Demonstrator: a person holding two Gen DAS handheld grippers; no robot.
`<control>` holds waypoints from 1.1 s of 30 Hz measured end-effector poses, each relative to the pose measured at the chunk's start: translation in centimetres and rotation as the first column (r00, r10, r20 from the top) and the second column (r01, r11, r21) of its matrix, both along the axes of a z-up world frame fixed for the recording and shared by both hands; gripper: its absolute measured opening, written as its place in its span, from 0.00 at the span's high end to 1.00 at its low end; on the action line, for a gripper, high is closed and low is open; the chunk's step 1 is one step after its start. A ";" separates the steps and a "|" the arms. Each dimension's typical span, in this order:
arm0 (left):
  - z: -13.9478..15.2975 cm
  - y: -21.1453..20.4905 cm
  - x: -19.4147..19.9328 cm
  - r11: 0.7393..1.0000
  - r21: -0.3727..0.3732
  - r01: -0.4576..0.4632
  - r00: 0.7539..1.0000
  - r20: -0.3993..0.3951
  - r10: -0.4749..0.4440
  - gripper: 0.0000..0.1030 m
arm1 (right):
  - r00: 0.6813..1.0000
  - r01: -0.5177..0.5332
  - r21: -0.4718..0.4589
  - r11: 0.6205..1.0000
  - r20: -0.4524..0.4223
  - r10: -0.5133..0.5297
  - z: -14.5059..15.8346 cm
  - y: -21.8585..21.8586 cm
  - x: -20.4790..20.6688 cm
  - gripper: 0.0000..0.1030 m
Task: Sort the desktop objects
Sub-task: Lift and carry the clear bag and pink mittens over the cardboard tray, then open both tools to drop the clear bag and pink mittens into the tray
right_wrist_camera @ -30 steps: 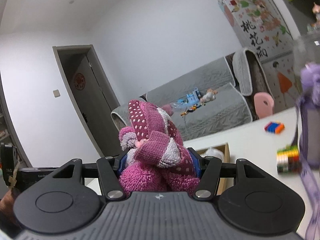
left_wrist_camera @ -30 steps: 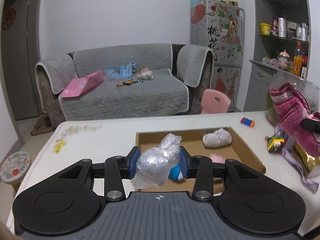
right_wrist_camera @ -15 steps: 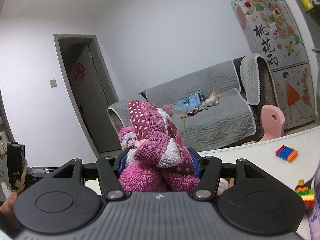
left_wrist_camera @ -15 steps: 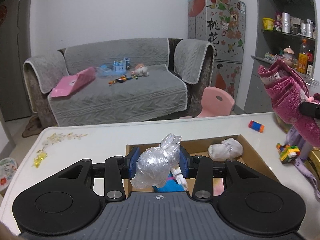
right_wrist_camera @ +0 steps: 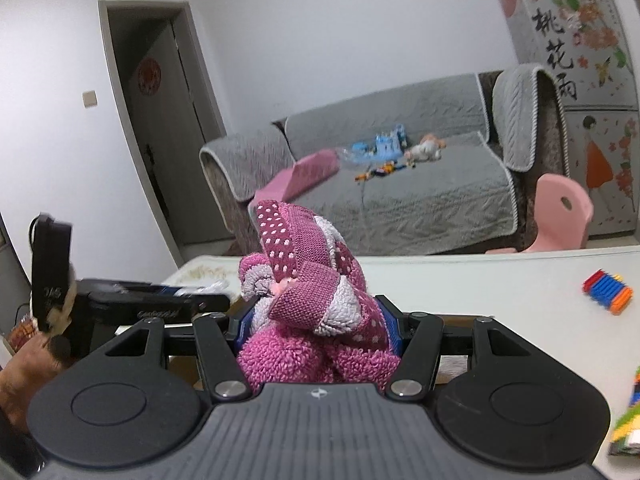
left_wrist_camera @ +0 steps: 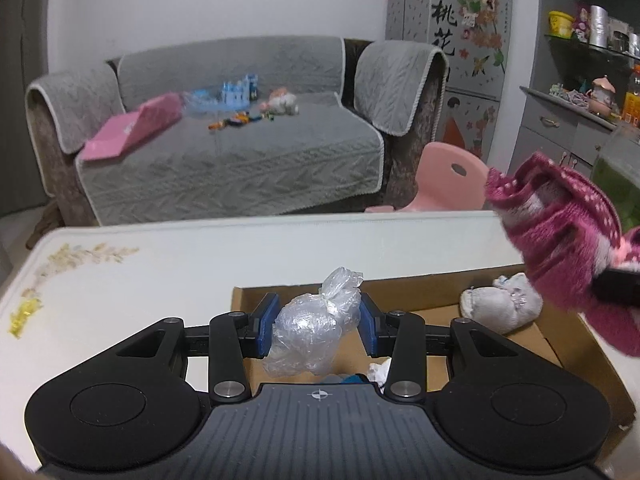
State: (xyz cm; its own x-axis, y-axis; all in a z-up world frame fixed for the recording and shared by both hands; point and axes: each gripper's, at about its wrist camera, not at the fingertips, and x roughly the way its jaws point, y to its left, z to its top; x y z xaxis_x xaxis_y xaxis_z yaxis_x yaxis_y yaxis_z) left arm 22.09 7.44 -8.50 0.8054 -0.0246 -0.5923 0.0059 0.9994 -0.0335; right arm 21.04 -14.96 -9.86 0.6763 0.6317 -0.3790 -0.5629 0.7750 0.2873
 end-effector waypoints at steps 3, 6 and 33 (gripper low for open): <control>-1.7 0.6 1.2 1.000 -0.016 -0.005 0.999 -0.054 0.005 0.53 | 1.000 -0.009 -0.049 0.999 -0.010 0.009 -0.5 1.3 0.4 0.47; -2.7 0.9 2.0 1.000 -0.023 -0.020 0.996 -0.085 0.018 0.53 | 0.999 -0.022 -0.086 0.996 -0.025 0.020 -1.0 2.4 1.0 0.47; -4.8 -1.3 2.5 0.998 0.057 -0.020 0.975 -0.219 0.032 0.48 | 0.980 -0.156 -0.281 0.947 -0.166 0.112 -3.3 6.3 2.2 0.46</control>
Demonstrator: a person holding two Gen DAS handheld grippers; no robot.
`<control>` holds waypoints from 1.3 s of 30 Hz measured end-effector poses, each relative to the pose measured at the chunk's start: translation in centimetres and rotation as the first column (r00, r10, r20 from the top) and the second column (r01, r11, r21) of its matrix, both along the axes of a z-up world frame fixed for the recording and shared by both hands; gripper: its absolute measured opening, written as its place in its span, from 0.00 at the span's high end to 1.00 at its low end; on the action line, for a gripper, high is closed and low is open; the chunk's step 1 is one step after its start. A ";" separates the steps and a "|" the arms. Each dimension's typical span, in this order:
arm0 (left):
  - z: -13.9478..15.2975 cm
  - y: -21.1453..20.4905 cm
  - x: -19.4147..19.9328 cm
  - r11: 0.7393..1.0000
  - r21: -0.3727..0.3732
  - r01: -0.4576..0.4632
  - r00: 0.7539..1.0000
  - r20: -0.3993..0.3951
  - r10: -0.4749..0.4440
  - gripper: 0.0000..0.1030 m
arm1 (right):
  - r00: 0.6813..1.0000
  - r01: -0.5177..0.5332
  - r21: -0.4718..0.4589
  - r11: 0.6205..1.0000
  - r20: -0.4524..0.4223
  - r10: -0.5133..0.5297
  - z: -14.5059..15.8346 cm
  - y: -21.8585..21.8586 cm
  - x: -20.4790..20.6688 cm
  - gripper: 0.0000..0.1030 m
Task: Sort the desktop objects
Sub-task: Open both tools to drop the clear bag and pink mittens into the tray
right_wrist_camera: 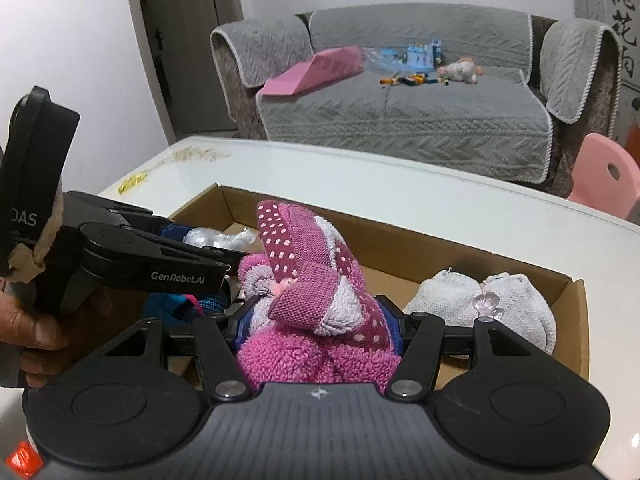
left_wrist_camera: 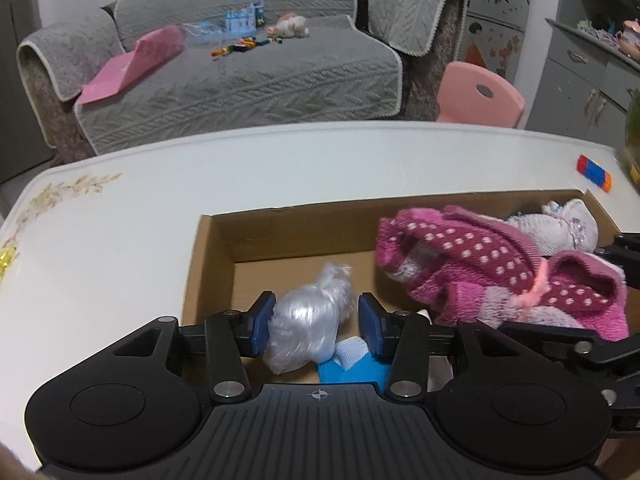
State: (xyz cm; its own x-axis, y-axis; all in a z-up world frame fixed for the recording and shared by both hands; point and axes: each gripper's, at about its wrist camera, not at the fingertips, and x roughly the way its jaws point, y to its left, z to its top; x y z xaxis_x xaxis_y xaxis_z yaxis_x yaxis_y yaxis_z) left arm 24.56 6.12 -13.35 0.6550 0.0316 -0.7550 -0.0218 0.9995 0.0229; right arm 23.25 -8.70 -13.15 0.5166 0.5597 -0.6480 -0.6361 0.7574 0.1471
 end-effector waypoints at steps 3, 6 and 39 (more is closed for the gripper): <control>-0.1 -0.5 -0.6 1.000 0.012 0.012 1.000 -0.005 -0.012 0.46 | 1.000 -0.015 -0.022 1.000 -0.006 0.015 0.0 0.2 -0.4 0.45; -0.1 -0.9 -1.1 0.999 0.021 0.024 1.000 -0.007 -0.023 0.44 | 0.999 -0.034 -0.042 0.999 -0.014 0.033 -0.1 0.3 -0.9 0.44; 10.6 1.4 -14.4 0.997 0.080 -0.012 0.950 0.312 -0.014 0.00 | 0.967 0.029 0.080 0.996 0.249 -0.048 5.8 -6.0 -7.6 0.07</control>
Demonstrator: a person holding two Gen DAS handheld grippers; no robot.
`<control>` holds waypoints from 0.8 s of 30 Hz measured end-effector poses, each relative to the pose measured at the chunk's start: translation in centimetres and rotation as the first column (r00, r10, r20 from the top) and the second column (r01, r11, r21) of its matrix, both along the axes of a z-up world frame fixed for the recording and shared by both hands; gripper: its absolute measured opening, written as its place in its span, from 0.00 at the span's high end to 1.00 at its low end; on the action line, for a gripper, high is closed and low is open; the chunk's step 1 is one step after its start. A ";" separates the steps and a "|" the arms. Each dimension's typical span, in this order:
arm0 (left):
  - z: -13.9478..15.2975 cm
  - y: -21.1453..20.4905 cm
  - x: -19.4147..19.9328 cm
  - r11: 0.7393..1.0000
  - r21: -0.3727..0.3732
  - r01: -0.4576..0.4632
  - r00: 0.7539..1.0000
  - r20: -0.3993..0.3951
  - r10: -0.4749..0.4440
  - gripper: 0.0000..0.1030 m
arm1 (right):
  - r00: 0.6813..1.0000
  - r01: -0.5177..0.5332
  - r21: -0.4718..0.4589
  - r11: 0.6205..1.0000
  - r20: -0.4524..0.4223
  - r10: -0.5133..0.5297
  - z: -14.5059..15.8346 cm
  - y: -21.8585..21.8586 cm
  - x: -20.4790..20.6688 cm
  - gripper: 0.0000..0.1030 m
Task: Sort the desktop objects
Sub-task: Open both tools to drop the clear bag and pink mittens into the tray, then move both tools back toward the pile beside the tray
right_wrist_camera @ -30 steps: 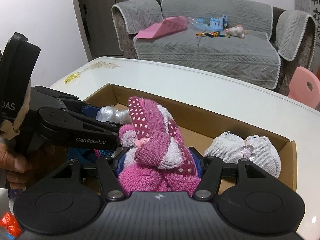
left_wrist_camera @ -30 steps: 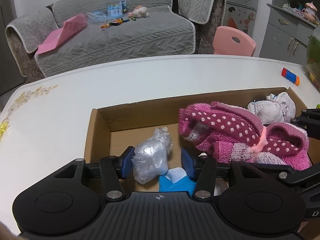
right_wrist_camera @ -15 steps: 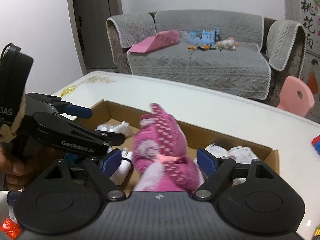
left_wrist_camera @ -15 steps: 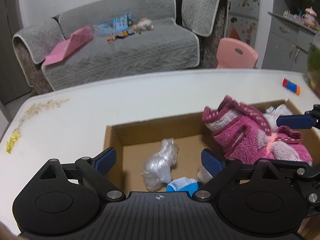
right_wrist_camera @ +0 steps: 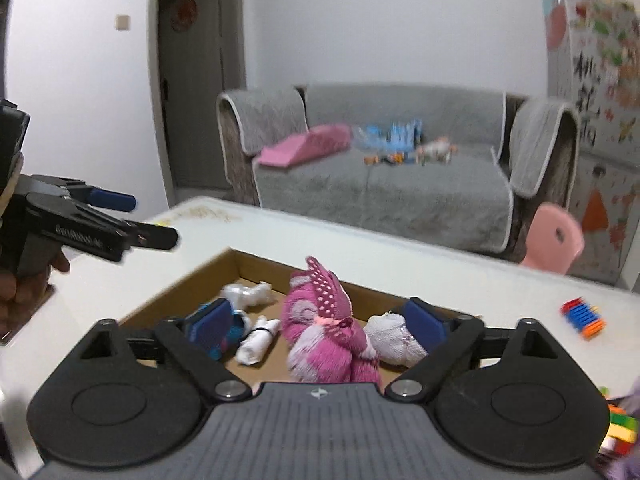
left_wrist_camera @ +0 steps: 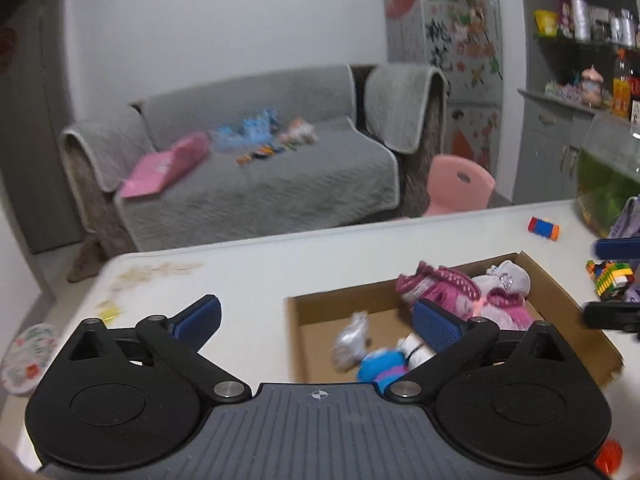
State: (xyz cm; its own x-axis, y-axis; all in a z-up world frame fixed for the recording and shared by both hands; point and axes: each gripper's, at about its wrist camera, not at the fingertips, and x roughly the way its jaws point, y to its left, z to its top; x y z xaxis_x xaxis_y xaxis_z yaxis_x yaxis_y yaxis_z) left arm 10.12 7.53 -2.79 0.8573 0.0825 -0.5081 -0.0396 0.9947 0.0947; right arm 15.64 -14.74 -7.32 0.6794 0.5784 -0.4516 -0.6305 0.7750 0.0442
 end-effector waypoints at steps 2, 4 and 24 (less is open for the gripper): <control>-0.4 0.9 -3.7 0.999 -0.031 -0.020 1.000 0.024 0.020 0.00 | 0.999 -0.012 0.003 1.000 0.043 0.012 0.3 -1.3 -2.6 0.07; -1.9 1.9 -6.6 0.997 -0.073 -0.033 0.999 0.017 0.034 0.00 | 0.998 0.003 0.033 0.999 0.059 -0.005 -0.1 -3.2 -5.0 0.07; -10.8 -0.6 -8.4 0.998 -0.066 0.009 0.983 -0.182 -0.021 0.00 | 0.997 0.064 -0.092 0.994 -0.037 -0.068 -9.7 -1.3 -8.6 0.21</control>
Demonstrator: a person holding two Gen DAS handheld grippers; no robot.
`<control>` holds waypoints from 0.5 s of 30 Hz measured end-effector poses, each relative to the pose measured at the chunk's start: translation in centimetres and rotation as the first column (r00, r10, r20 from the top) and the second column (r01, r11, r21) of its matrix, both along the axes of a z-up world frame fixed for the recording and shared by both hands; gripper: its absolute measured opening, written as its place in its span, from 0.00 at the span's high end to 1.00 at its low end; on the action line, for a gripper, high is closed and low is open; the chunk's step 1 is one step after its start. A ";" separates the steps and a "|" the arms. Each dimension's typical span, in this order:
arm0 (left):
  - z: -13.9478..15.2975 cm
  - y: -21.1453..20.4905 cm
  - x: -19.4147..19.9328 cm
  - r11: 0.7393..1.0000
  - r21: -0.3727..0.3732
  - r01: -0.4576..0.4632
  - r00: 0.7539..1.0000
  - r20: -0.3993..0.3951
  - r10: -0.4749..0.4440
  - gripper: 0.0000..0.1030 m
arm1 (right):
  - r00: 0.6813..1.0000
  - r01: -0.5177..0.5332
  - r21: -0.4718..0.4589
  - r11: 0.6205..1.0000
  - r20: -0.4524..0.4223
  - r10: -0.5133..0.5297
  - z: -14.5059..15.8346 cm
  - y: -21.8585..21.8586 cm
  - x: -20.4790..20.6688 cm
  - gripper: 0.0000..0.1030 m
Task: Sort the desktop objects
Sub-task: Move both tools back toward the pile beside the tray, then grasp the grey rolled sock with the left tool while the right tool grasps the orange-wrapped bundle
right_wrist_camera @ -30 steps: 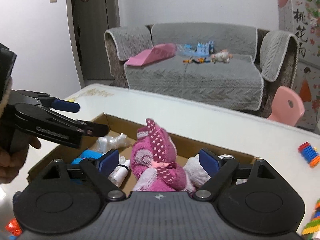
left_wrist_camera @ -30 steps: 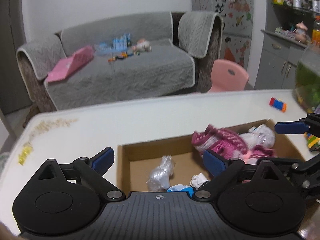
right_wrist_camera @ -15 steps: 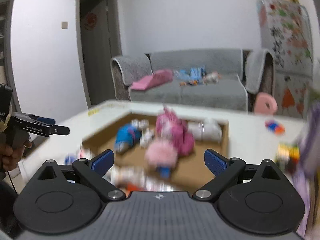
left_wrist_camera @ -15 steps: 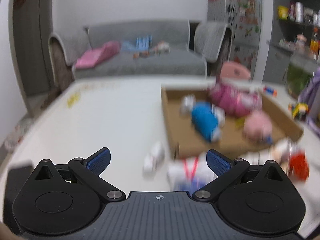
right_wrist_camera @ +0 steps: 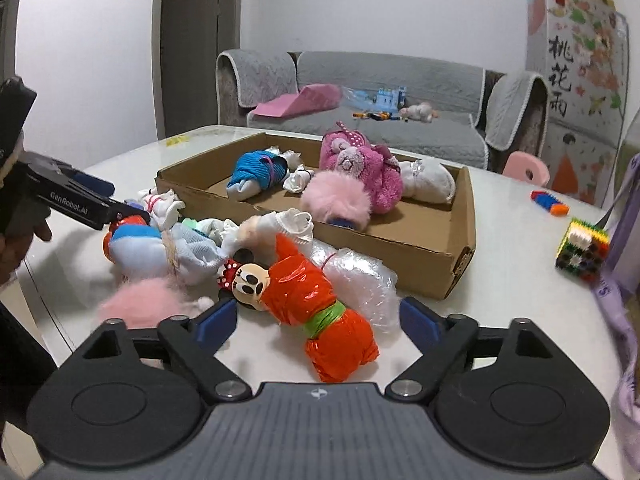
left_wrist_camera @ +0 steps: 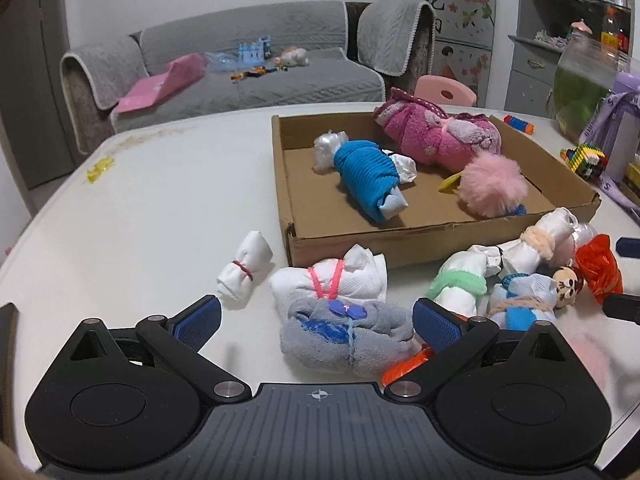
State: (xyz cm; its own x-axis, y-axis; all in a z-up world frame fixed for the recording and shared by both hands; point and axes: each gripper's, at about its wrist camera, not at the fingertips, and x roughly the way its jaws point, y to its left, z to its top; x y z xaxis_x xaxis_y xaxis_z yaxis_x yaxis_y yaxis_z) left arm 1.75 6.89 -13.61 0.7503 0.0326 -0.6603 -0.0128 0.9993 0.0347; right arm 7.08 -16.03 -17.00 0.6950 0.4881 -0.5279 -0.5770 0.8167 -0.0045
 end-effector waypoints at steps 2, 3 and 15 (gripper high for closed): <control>-0.2 0.2 0.3 1.000 -0.007 -0.010 1.000 -0.010 0.009 0.00 | 1.000 0.001 0.008 1.000 -0.019 -0.001 -0.2 0.2 0.9 0.26; -0.3 0.2 0.3 1.000 -0.012 -0.014 1.000 -0.013 0.014 0.00 | 1.000 0.000 0.007 1.000 -0.027 0.001 -0.3 0.3 1.2 0.28; -0.1 0.3 -0.2 1.000 -0.013 -0.022 1.000 0.002 0.022 0.16 | 0.998 -0.029 -0.018 0.999 -0.059 0.028 -0.7 -1.0 -1.8 0.68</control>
